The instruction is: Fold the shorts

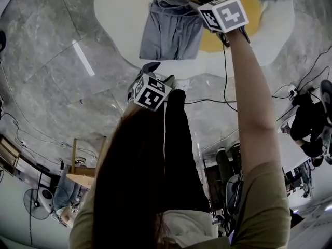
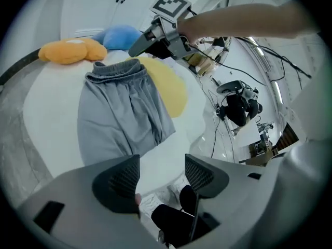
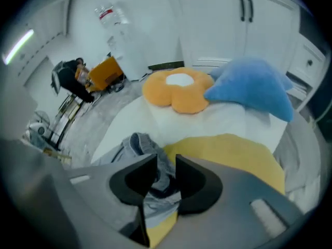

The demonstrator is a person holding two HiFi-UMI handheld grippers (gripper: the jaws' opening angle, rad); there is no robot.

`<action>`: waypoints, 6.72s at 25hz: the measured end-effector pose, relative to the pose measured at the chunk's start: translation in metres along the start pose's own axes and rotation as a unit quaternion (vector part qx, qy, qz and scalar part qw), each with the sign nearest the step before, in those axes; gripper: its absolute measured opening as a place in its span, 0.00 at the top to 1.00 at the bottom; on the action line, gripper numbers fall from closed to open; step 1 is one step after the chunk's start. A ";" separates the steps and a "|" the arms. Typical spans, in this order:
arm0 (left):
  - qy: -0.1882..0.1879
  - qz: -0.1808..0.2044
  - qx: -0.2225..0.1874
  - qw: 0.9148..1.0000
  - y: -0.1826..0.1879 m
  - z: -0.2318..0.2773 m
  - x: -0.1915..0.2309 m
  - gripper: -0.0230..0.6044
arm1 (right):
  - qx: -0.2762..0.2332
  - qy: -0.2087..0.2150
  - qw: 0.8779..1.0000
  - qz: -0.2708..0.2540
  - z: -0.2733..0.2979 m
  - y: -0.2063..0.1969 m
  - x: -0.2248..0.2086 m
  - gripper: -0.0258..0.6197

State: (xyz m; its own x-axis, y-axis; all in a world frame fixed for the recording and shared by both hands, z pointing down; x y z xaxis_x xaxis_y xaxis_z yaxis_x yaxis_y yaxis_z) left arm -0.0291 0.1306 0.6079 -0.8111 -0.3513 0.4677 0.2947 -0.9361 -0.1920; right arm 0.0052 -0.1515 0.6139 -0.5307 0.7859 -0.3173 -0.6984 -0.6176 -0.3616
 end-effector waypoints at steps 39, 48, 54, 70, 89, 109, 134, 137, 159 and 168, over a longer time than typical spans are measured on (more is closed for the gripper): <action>0.001 0.306 0.033 0.951 0.143 0.002 0.097 0.36 | 0.073 0.111 0.950 -0.283 -0.012 -0.100 0.063 0.35; 0.064 0.232 0.021 0.970 0.198 0.017 0.140 0.35 | 0.157 0.107 0.938 -0.289 0.008 -0.080 0.019 0.25; 0.115 0.137 -0.062 0.982 0.178 -0.027 0.155 0.35 | 0.042 0.085 0.978 -0.185 -0.017 -0.067 0.031 0.25; 0.169 -0.002 0.005 0.986 -0.004 0.011 0.099 0.38 | 0.048 0.095 0.985 -0.134 0.030 -0.201 0.164 0.28; 0.114 0.298 0.109 0.941 0.026 0.014 0.091 0.38 | 0.144 0.144 0.948 -0.246 0.021 -0.218 0.147 0.28; 0.043 0.294 0.050 0.953 0.186 0.025 0.143 0.35 | 0.120 0.098 0.928 -0.338 0.022 -0.062 0.021 0.28; 0.098 0.113 -0.206 0.967 0.159 -0.190 0.024 0.34 | -0.203 -0.062 0.973 -0.095 -0.201 -0.040 0.114 0.28; 0.139 0.088 -0.273 0.948 0.154 -0.270 -0.014 0.34 | -0.282 -0.104 0.951 -0.066 -0.287 -0.016 0.154 0.28; 0.277 0.046 -0.592 0.755 0.136 -0.660 -0.274 0.55 | -0.570 -0.217 0.789 -0.073 -0.709 0.071 0.355 0.60; 0.299 0.087 -0.634 0.707 0.134 -0.698 -0.298 0.93 | -0.586 -0.257 0.763 -0.093 -0.737 0.069 0.382 0.94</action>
State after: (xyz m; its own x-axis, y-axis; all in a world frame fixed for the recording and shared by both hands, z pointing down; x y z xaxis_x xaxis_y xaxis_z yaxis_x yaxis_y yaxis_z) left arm -0.1004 0.1220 -0.1594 -0.9989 -0.0334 -0.0344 0.0336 0.0232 -0.9992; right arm 0.1079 0.0839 -0.1787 -0.8034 0.5851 0.1108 -0.0351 0.1392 -0.9896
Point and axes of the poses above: the fingertips, and each gripper's own axes: z forward along the fingers, x to its left, y out of its top, the point moved 3 cm from there along -z, backward along the fingers, and after that the axes turned 2 degrees about y, right-handed, at the moved point
